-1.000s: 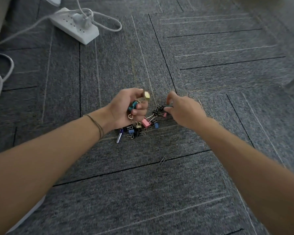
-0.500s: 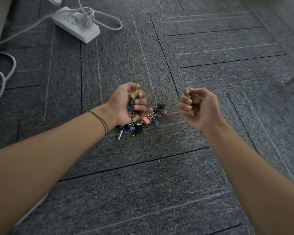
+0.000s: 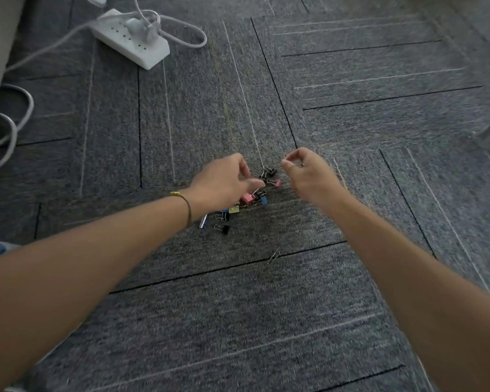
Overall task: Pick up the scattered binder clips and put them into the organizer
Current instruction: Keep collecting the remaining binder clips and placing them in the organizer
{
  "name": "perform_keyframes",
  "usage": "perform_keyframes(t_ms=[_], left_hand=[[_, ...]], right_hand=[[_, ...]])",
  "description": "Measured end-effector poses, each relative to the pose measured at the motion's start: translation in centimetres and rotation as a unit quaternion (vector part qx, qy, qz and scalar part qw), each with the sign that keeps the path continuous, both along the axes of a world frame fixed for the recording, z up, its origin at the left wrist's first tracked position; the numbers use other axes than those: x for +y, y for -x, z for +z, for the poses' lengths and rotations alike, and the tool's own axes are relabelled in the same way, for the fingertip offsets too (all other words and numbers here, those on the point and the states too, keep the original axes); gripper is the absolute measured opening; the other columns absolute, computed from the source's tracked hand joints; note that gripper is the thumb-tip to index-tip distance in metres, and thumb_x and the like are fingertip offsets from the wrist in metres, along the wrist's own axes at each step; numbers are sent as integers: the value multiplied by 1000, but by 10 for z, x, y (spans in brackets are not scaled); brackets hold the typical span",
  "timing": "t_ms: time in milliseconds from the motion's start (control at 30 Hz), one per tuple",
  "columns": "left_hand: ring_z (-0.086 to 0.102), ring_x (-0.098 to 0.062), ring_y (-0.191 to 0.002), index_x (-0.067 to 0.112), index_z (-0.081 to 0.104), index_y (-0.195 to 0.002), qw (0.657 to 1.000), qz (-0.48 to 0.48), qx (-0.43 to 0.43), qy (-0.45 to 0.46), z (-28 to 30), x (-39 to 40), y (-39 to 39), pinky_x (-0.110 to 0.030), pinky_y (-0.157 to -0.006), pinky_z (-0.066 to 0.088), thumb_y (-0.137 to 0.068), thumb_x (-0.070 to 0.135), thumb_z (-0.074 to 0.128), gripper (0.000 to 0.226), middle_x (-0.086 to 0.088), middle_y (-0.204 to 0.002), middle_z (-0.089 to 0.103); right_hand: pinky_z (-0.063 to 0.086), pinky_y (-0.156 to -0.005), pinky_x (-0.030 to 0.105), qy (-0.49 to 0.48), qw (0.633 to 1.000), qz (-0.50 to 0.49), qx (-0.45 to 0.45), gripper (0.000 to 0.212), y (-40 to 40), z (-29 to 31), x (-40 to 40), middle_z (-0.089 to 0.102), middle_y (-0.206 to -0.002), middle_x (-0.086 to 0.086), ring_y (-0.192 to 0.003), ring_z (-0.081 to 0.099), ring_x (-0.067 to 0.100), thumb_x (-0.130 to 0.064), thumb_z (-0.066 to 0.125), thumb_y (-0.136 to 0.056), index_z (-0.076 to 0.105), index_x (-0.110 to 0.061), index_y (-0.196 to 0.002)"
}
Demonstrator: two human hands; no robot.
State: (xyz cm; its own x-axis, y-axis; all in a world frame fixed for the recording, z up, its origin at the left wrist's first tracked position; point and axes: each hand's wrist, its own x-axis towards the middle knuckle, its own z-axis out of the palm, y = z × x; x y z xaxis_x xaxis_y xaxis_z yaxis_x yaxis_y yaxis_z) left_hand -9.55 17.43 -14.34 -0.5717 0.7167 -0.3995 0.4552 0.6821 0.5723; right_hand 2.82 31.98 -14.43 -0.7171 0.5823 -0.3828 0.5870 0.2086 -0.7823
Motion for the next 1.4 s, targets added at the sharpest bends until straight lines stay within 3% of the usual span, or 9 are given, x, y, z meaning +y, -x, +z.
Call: perform_keyframes(t_ms=[133,233,400,500,633,767,900,1200,1400], left_hand=[[58,-19,-82,23,52,-107,981,-69,150,98,-1,1,-9,-35,-65,41,-78,73,68,60,4,-91,64],[59,-19,-86,22,57,-104,979,-74,169,91,-2,2,-6,-35,-70,44,-83,67,70,51,4,-96,66],[49,-13,-56,15,66,-92,986,-7,-133,-98,4,-11,8,-24,-52,43,-101,48,56,35,6,-67,61],[34,-10,-45,10,62,-86,889,92,-399,-207,11,-20,14,-19,-35,28,-106,29,35,38,4,-56,47],[30,-8,-37,15,54,-76,776,160,-552,-260,21,-35,15,-17,-31,19,-102,27,33,36,4,-52,41],[29,-6,-33,19,48,-71,739,232,-575,-265,29,-51,8,-18,-29,17,-104,30,37,36,6,-49,37],[27,-7,-33,19,47,-68,713,293,-570,-285,33,-77,3,-19,-30,16,-102,27,38,36,7,-46,34],[32,-9,-38,17,48,-69,630,411,-584,-306,32,-96,-8,-20,-32,17,-101,26,40,34,7,-43,32],[36,-9,-35,17,48,-71,607,450,-576,-312,31,-88,-17,-18,-31,18,-102,26,39,33,6,-47,37]], right_hand=[[37,-46,25,-205,968,115,-88,20,1,-11,-4,63,-76,-6,-51,49,8,-34,51,-104,53,-19,-116],[41,-51,30,-289,937,156,-121,24,0,-17,-7,60,-72,-6,-59,57,11,-40,50,-103,49,-20,-116],[49,-51,32,-375,897,187,-145,25,0,-21,-12,60,-69,-2,-56,58,17,-41,49,-103,46,-18,-113],[53,-52,35,-377,894,189,-147,25,-1,-21,-13,61,-70,-1,-57,60,17,-41,44,-105,46,-16,-110],[38,-46,22,-176,977,91,-74,22,-4,-16,-14,60,-76,0,-54,48,10,-31,42,-107,54,-12,-110],[31,-45,27,14,999,-14,29,23,-11,-7,-19,53,-70,2,-53,39,12,-21,45,-107,60,-13,-93],[39,-51,30,-133,991,11,-12,26,-7,-10,-27,59,-74,1,-60,50,16,-34,47,-106,57,-12,-97],[43,-55,32,-379,903,94,-182,56,10,-14,-36,59,-70,5,-66,58,27,-59,43,-100,56,-8,-83],[39,-62,35,-357,915,104,-157,37,12,-19,-34,56,-75,6,-72,53,29,-40,45,-104,54,-9,-86]])
